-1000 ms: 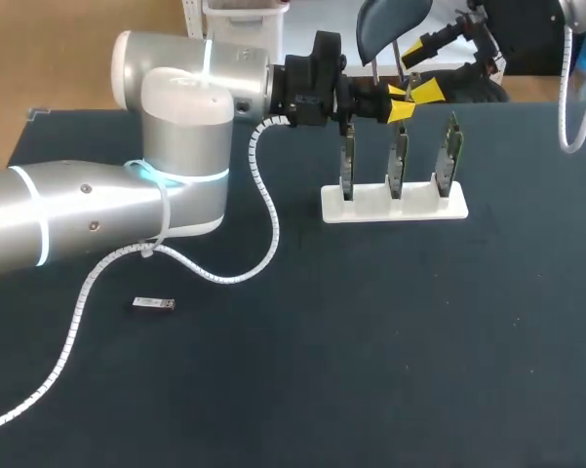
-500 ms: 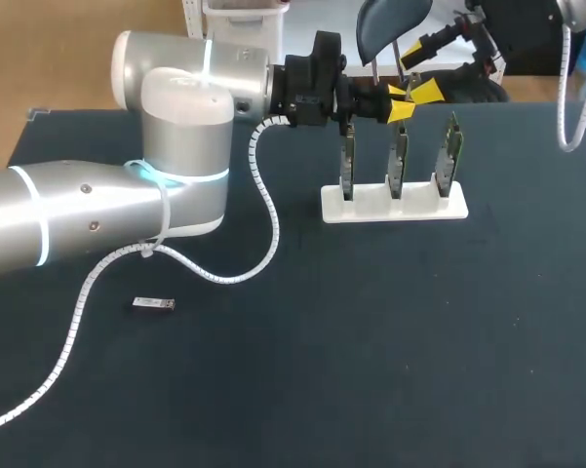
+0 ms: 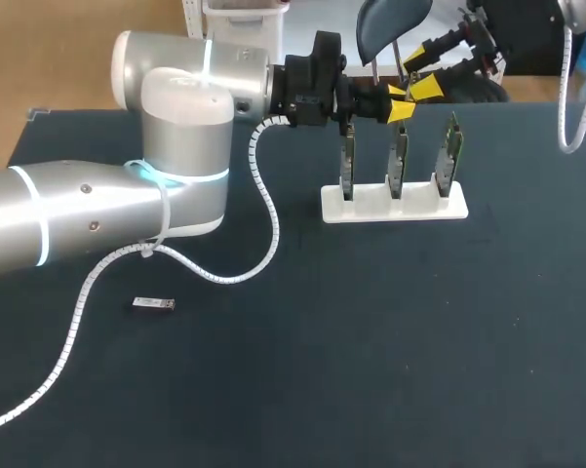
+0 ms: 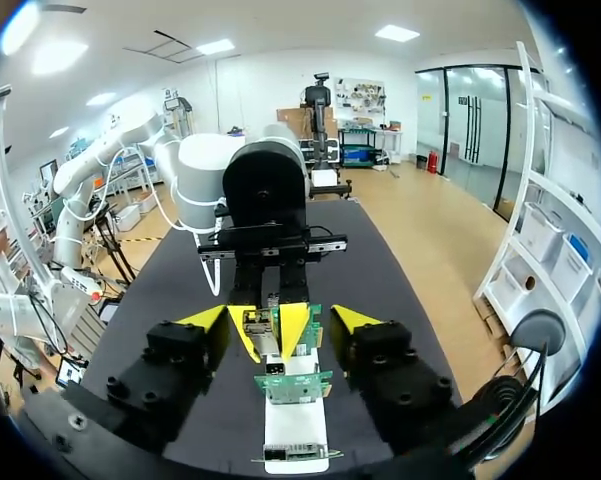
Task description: Pick up the optical module with the left hand, and insert it into the network port with the right hand.
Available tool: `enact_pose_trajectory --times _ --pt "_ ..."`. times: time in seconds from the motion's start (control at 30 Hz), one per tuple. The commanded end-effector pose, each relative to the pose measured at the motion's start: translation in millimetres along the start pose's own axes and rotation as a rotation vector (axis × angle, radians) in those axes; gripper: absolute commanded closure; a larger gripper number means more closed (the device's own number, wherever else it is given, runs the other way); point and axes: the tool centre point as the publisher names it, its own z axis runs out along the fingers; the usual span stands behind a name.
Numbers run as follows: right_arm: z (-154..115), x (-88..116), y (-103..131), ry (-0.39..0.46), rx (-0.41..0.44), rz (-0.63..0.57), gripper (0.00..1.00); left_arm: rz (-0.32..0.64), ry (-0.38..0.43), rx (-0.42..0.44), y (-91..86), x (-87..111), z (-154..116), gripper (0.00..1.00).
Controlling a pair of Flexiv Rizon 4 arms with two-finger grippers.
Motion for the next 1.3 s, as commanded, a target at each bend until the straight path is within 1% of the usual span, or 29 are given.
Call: enact_pose_trajectory --times 0.03,0.4,0.43,0.47,0.5,0.53,0.87,0.93,1.0,1.1,1.17,1.3 --pt "0 1 1 -0.003 0.001 0.0 1.0 0.0 -0.001 -0.002 -1.0 0.3 -1 1.0" --pt "1 4 2 0.0 -0.005 0.004 1.0 0.0 -0.001 -0.002 -1.0 0.3 -1 1.0" --pt "1 4 2 0.0 -0.006 0.004 1.0 0.0 -0.001 -0.002 -1.0 0.3 -1 0.95" --pt "1 4 2 0.0 -0.007 0.004 1.0 0.0 -0.001 -0.002 -1.0 0.3 -1 0.56" --pt "1 4 2 0.0 -0.007 0.004 1.0 0.0 -0.001 -0.002 -1.0 0.3 -1 0.07" --pt "1 4 2 0.0 -0.008 0.004 1.0 0.0 -0.001 -0.002 -1.0 0.3 -1 0.0" --pt "3 4 2 -0.004 -0.009 0.004 1.0 0.0 -0.001 -0.002 -1.0 0.3 -1 0.0" --pt "3 4 1 -0.004 -0.008 0.005 1.0 0.012 0.006 0.015 -1.9 0.4 -1 0.0" --pt "4 4 1 -0.004 -0.008 0.006 1.0 0.021 0.041 0.003 -3.5 0.3 -1 0.0" --pt "4 4 0 -0.002 -0.005 0.006 1.0 -0.006 0.065 -0.009 -3.2 2.9 -2 0.0" --pt "4 4 0 -0.004 -0.004 0.006 1.0 -0.01 0.076 -0.001 -3.3 4.7 -5 0.0" --pt "4 4 0 -0.005 -0.001 0.005 1.0 -0.015 0.133 -0.011 -5.1 10.5 -10 0.0"
